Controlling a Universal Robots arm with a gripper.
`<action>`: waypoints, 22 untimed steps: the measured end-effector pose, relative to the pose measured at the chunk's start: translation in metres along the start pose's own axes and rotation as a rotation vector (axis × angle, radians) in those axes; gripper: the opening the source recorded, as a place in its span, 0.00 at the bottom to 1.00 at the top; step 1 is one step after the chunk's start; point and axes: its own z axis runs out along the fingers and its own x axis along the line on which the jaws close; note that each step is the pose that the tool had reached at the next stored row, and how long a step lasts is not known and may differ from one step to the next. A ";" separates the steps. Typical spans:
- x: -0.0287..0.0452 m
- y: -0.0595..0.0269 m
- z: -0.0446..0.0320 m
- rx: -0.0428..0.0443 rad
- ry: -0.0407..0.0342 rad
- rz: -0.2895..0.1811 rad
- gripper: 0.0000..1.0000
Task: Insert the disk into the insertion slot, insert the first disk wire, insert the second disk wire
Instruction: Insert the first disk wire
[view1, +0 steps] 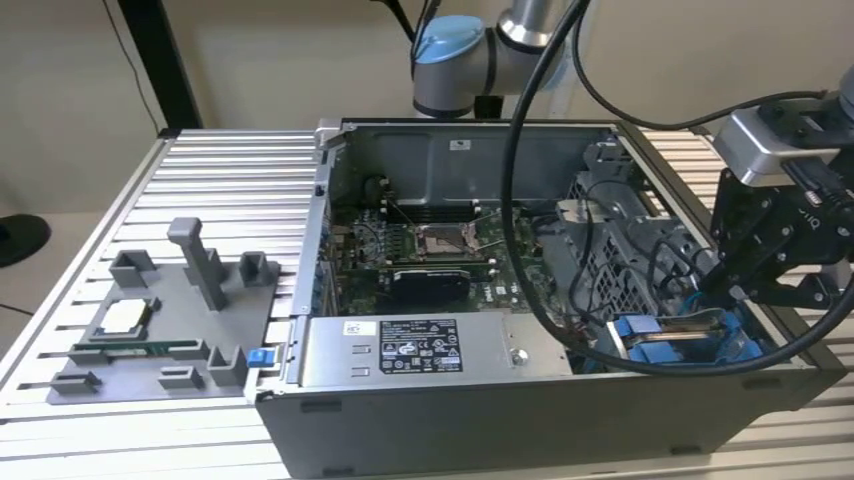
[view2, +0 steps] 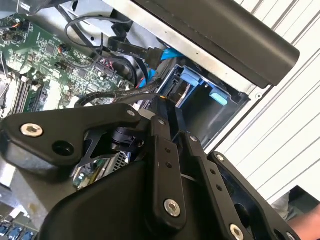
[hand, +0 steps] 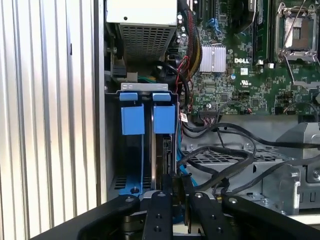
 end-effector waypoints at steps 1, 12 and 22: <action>0.0000 0.0000 0.0000 0.0000 0.0000 0.000 0.00; 0.0008 -0.0002 0.0065 0.0000 -0.0002 0.000 0.00; 0.0020 -0.0008 0.0161 0.0018 -0.0082 0.000 0.00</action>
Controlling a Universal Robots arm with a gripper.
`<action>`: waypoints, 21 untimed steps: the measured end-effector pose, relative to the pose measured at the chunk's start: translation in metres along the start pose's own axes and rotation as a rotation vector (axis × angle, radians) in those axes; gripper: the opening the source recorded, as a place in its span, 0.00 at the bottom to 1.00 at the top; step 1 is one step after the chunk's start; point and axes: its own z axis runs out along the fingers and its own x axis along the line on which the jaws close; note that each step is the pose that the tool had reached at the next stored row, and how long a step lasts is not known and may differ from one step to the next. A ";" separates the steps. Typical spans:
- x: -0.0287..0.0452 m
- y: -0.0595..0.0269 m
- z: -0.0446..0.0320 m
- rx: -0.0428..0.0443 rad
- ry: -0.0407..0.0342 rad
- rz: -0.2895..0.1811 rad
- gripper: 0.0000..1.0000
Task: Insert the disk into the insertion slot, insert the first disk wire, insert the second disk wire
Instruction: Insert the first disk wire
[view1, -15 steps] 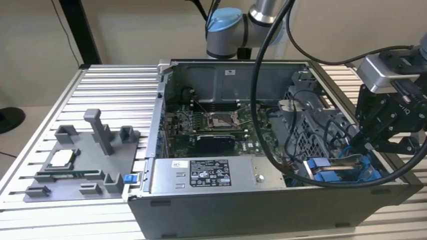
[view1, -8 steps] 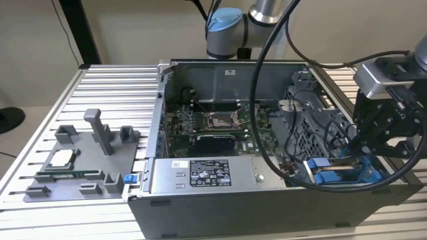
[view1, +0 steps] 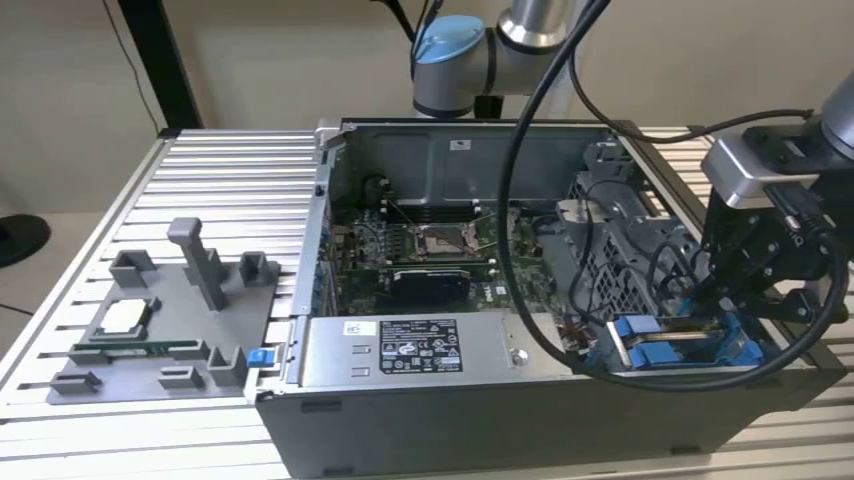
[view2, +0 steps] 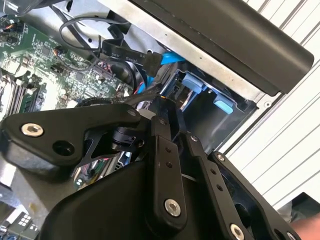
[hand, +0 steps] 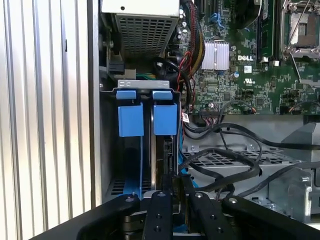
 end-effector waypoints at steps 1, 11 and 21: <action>0.0000 -0.0004 0.0003 0.0004 -0.0019 0.000 0.00; 0.0010 -0.0014 0.0058 0.0041 -0.0111 -0.001 0.00; 0.0025 -0.0016 0.0077 0.0067 -0.0142 0.019 0.00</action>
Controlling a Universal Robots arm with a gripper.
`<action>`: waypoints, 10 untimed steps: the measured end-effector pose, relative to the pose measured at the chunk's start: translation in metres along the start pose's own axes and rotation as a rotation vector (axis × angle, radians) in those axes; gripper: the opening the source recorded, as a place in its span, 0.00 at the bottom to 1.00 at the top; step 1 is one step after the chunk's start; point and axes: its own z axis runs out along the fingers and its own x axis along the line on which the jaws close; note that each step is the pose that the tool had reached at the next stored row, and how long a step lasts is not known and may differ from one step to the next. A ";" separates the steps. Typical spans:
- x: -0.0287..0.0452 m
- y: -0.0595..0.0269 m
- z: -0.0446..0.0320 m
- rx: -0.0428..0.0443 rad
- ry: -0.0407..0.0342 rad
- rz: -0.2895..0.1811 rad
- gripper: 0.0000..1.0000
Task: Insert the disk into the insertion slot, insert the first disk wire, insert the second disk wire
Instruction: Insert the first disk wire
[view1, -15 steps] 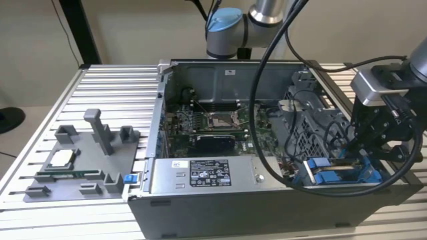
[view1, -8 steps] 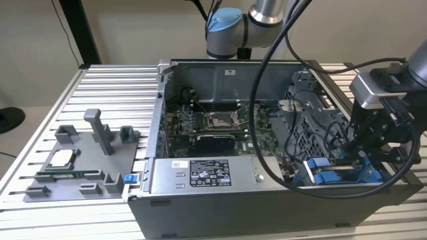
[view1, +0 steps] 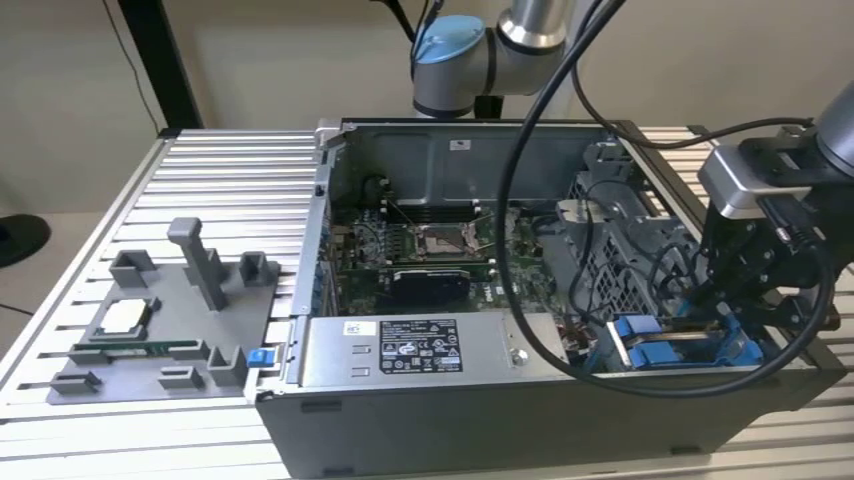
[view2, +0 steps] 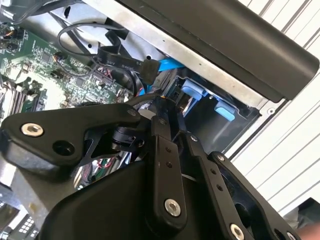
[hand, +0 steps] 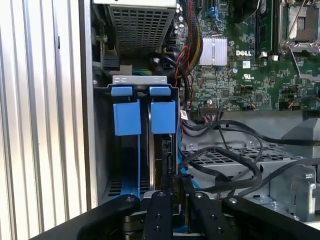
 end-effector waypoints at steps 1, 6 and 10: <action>0.0000 0.0000 0.0000 0.0002 -0.0001 0.001 0.00; -0.0001 0.0000 -0.0018 0.0002 -0.0008 0.001 0.00; -0.0001 0.0002 -0.0022 0.0010 -0.0007 0.006 0.00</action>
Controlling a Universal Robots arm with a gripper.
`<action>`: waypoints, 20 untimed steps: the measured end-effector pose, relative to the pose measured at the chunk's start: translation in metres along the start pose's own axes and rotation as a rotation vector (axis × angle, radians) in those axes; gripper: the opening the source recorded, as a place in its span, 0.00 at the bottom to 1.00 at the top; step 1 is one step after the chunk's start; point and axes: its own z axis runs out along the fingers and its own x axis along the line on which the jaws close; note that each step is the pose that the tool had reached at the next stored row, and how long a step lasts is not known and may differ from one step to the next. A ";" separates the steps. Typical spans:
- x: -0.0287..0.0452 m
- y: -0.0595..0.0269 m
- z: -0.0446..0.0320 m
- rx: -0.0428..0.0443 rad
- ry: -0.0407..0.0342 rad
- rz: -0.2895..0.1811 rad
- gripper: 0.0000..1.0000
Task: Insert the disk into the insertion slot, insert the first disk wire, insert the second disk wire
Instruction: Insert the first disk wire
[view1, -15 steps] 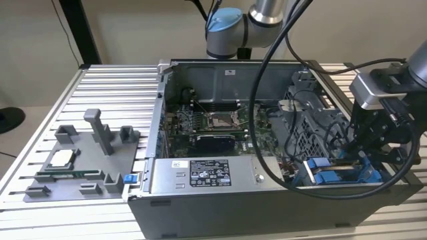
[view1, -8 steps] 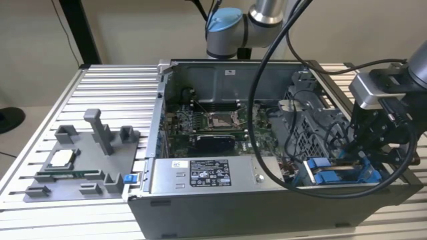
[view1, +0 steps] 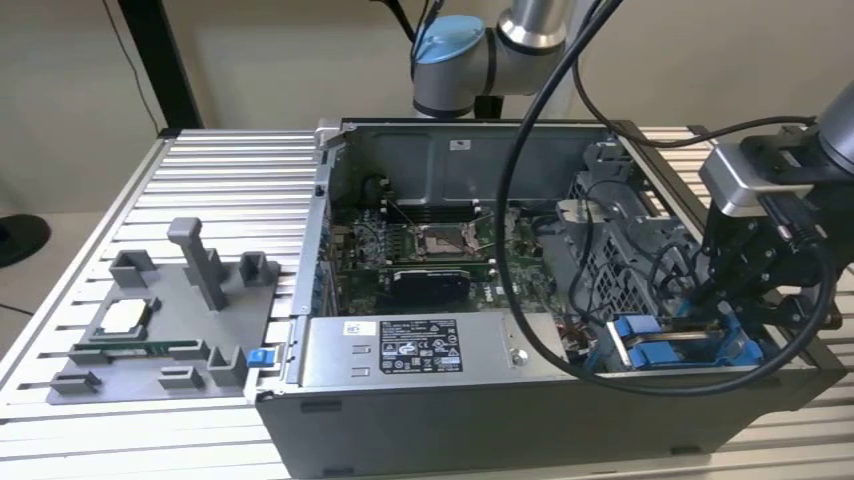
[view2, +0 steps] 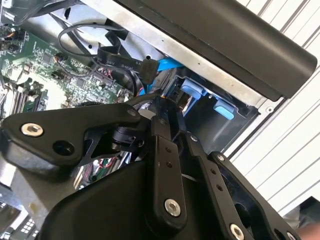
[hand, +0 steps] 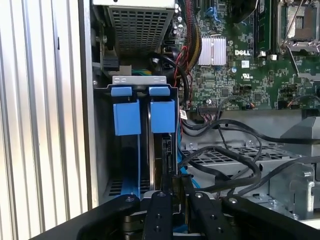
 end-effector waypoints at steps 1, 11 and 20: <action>0.0001 0.0001 -0.0001 0.0003 0.0001 0.002 0.00; 0.0020 0.0005 -0.0003 0.0027 -0.0001 0.018 0.00; 0.0014 0.0013 0.0040 0.0034 0.0013 0.018 0.00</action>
